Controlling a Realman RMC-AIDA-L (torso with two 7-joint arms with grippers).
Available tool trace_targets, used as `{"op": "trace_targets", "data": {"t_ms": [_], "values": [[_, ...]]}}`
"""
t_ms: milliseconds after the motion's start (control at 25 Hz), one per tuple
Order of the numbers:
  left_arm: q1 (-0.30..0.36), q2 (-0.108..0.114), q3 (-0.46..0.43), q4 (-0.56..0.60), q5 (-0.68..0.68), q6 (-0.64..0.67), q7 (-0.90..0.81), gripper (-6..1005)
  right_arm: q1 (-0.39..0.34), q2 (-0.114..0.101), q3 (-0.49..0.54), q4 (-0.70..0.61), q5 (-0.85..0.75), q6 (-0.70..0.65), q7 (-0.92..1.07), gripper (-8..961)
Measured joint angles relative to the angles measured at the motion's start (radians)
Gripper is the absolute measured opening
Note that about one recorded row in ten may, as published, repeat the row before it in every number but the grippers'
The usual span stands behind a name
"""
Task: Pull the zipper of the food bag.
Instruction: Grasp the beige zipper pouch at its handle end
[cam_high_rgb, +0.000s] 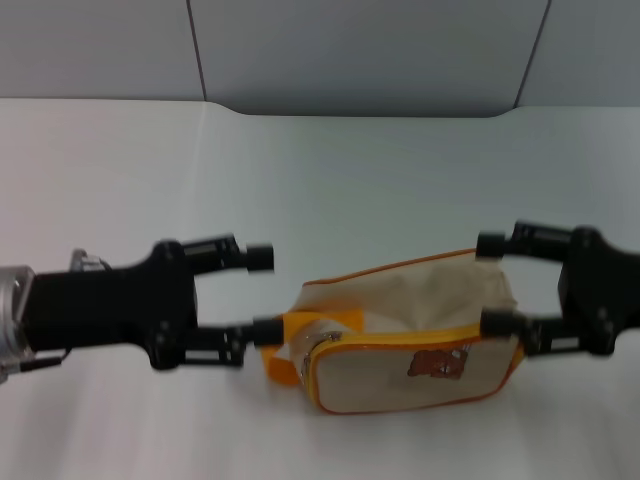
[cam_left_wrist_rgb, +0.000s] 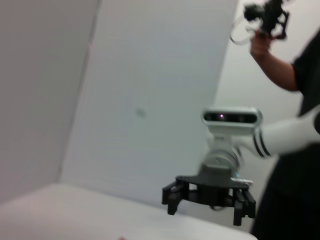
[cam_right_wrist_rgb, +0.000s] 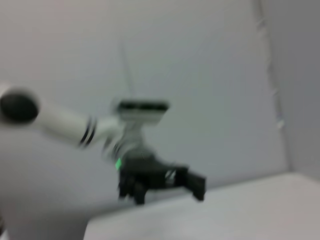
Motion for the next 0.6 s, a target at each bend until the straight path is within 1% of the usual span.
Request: {"op": "trace_targets", "data": {"t_ms": [200, 600], "values": [[0.001, -0.004, 0.003, 0.003, 0.033, -0.004, 0.008, 813, 0.001, 0.006, -0.001, -0.012, -0.047, -0.028, -0.053, 841], [0.003, -0.011, 0.005, 0.005, 0.034, -0.01, 0.018, 814, -0.006, 0.009, 0.0, -0.017, -0.051, -0.038, -0.086, 837]]}}
